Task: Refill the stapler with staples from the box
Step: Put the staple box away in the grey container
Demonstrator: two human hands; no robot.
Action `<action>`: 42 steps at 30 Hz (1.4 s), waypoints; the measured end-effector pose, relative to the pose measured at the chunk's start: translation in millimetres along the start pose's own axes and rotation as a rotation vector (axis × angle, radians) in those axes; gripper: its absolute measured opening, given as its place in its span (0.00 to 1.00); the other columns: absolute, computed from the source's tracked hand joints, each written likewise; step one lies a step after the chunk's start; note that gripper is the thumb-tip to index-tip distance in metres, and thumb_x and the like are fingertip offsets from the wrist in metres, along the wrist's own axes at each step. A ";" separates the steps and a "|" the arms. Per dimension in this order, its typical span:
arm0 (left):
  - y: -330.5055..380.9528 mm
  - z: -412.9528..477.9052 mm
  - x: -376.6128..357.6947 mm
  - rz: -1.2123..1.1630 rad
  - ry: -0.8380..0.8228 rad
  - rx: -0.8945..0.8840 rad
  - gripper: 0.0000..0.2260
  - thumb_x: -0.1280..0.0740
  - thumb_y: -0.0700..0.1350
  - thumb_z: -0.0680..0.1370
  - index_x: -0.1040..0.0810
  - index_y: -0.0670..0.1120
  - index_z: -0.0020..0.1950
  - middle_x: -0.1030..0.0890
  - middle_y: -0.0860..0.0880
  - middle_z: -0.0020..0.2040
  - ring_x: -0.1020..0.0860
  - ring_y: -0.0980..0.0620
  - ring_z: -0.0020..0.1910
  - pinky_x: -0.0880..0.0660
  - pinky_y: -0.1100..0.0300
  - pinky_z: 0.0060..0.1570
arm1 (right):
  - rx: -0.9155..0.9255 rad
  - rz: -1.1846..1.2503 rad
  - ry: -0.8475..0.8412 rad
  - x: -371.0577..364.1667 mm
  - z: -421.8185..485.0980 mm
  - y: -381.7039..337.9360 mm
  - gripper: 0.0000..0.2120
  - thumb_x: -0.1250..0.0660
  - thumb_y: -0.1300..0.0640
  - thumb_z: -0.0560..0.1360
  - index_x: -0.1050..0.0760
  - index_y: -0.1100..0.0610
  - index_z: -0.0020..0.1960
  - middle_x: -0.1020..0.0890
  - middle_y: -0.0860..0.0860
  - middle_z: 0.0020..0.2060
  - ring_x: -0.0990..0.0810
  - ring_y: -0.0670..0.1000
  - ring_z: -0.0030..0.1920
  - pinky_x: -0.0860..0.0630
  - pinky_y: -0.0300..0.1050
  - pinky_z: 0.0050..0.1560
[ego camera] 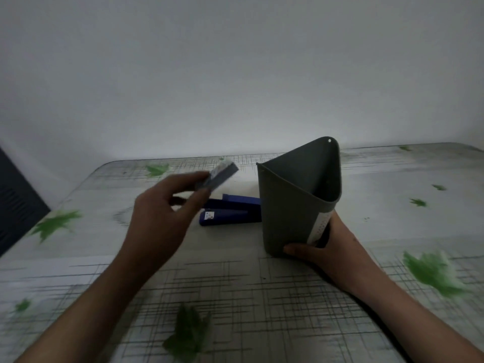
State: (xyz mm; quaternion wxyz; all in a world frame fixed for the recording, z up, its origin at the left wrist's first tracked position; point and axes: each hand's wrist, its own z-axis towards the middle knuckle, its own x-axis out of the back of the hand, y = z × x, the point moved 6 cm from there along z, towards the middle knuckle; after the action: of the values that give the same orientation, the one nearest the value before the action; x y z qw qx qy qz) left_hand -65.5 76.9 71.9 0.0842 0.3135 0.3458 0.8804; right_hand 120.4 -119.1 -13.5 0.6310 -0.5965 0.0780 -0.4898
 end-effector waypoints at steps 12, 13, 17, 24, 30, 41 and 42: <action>93.2 23.4 -32.5 0.024 0.025 -0.324 0.11 0.33 0.42 0.78 0.22 0.46 0.60 0.20 0.51 0.58 0.23 0.57 0.56 0.23 0.60 0.53 | 0.019 -0.022 0.027 -0.8 -2.7 -2.8 0.35 0.23 0.35 0.55 0.38 0.27 0.56 0.30 0.18 0.49 0.30 0.23 0.50 0.35 0.17 0.39; 95.1 23.6 -38.2 0.051 0.007 -0.330 0.11 0.32 0.42 0.77 0.22 0.46 0.60 0.20 0.50 0.57 0.23 0.55 0.56 0.23 0.58 0.53 | 0.024 -0.024 0.031 -0.4 -2.6 -3.5 0.35 0.23 0.35 0.55 0.38 0.27 0.56 0.30 0.18 0.48 0.31 0.22 0.49 0.35 0.17 0.39; 95.8 24.7 -50.8 0.127 -0.036 -0.327 0.09 0.35 0.45 0.78 0.20 0.46 0.56 0.19 0.51 0.53 0.25 0.55 0.52 0.26 0.63 0.50 | 0.033 -0.026 0.034 -0.8 -2.9 -5.7 0.34 0.23 0.36 0.56 0.39 0.26 0.55 0.31 0.16 0.47 0.32 0.21 0.49 0.36 0.16 0.39; 90.8 28.2 -59.6 0.254 -0.174 -0.347 0.15 0.43 0.52 0.78 0.19 0.50 0.54 0.18 0.54 0.48 0.27 0.56 0.47 0.29 0.60 0.46 | 0.018 0.004 0.032 -1.2 -3.4 -4.2 0.38 0.21 0.39 0.55 0.36 0.34 0.60 0.25 0.27 0.48 0.29 0.24 0.49 0.32 0.19 0.39; 85.0 20.9 -56.9 0.221 -0.161 -0.345 0.20 0.46 0.59 0.78 0.21 0.50 0.58 0.19 0.54 0.55 0.26 0.57 0.54 0.27 0.58 0.52 | 0.027 0.003 0.015 -2.1 -3.8 -8.7 0.35 0.22 0.38 0.55 0.37 0.29 0.55 0.29 0.18 0.47 0.30 0.22 0.49 0.33 0.18 0.39; 30.4 -11.7 -56.8 -0.031 -0.097 -0.041 0.25 0.50 0.65 0.76 0.29 0.51 0.64 0.24 0.56 0.56 0.24 0.64 0.52 0.25 0.69 0.47 | 0.049 -0.063 0.030 -2.3 -3.7 -11.4 0.34 0.23 0.36 0.55 0.41 0.23 0.52 0.34 0.14 0.45 0.34 0.19 0.47 0.36 0.16 0.36; 23.5 -18.3 -63.4 -0.025 -0.145 -0.013 0.27 0.50 0.66 0.76 0.30 0.52 0.66 0.24 0.55 0.58 0.24 0.63 0.54 0.25 0.66 0.51 | 0.059 -0.058 0.034 -1.8 -4.1 -11.6 0.34 0.22 0.37 0.56 0.40 0.25 0.53 0.33 0.14 0.45 0.33 0.19 0.47 0.36 0.16 0.37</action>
State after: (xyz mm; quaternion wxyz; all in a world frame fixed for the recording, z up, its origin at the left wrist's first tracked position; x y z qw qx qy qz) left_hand -25.0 25.9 45.8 0.1222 0.3717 0.3370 0.8564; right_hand 110.6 -118.4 -5.9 0.6324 -0.5712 0.0572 -0.5201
